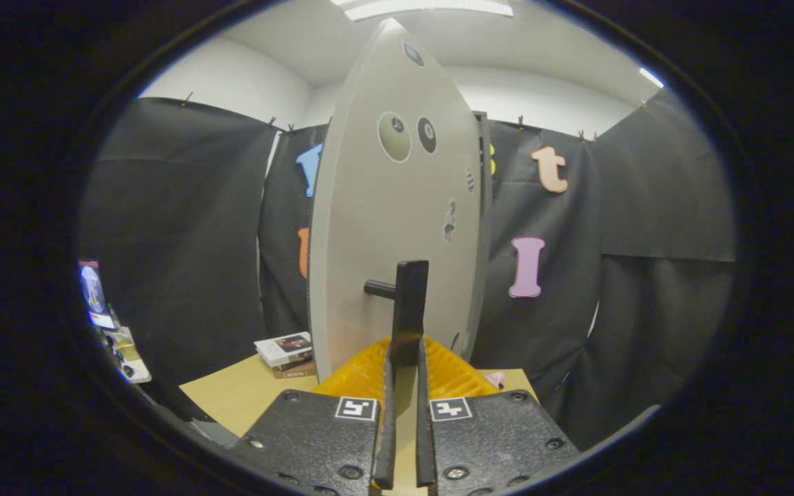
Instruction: Open the shoe cabinet door, grab the shoes and put them into the shoe cabinet, then close the shoe cabinet door.
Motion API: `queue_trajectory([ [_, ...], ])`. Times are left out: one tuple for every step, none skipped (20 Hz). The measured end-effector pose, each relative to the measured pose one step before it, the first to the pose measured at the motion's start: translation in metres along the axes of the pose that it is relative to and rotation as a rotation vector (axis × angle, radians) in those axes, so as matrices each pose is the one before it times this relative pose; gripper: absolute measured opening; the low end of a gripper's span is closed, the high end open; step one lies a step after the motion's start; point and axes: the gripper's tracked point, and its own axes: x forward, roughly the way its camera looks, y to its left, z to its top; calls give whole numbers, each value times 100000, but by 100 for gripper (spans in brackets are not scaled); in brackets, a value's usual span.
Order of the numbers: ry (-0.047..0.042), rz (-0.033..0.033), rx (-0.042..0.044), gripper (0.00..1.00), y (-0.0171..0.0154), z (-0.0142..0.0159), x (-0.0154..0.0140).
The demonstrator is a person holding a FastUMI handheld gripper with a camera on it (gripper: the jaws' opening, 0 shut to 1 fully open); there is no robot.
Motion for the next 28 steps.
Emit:
queue_trajectory([
  [104, -2453, 253, 13, -1064, 102, -251],
  [271, -2360, 486, 10, -1187, -49, -248],
  [259, -2092, 281, 8, -1254, 43, -198],
  [431, -1428, 518, 5, -1510, 86, -308],
  [348, -974, 1233, 4, -1398, 194, -320],
  [-78, -1106, 987, 4, -1712, 198, -310],
  [-1441, -1385, 264, 4, -1746, 611, 18],
  [12, -785, 1487, 4, -1748, 516, -188],
  [991, 3620, 3657, 4, -512, -218, -178],
  [319, 3826, 2647, 4, -229, -490, 848],
  [-162, 2856, 2955, 4, 177, -28, 92],
  [-206, 1762, 408, 4, 58, 97, 33],
  [-254, -30, -1704, 4, -63, 74, 45],
  [-142, -1257, -2816, 4, -121, -21, -129],
  [-301, -2295, -3175, 3, 50, 47, -104],
  [-421, -2633, -2680, 4, 110, 25, -367],
  [-466, -1428, -1532, 4, -4, 127, -366],
  [-661, -1413, -1283, 4, 92, -86, -597],
  [-1683, 40, -2392, 4, 341, 275, -776],
  [-1381, -4058, -3145, 10, -439, 320, -987],
  [-1666, -4110, -2485, 18, -670, 139, -1122],
  [-1617, -3480, -778, 39, -879, 157, -661],
  [-434, -1738, 559, 59, -166, -55, -991],
  [-57, -707, 1404, 80, 320, -134, -664],
  [632, 419, 1047, 100, 551, -183, -705],
  [137, 430, 245, 100, 762, -169, -781],
  [-117, 453, 87, 100, 872, -200, -740],
  [-150, 58, 44, 100, 778, -110, -669],
])
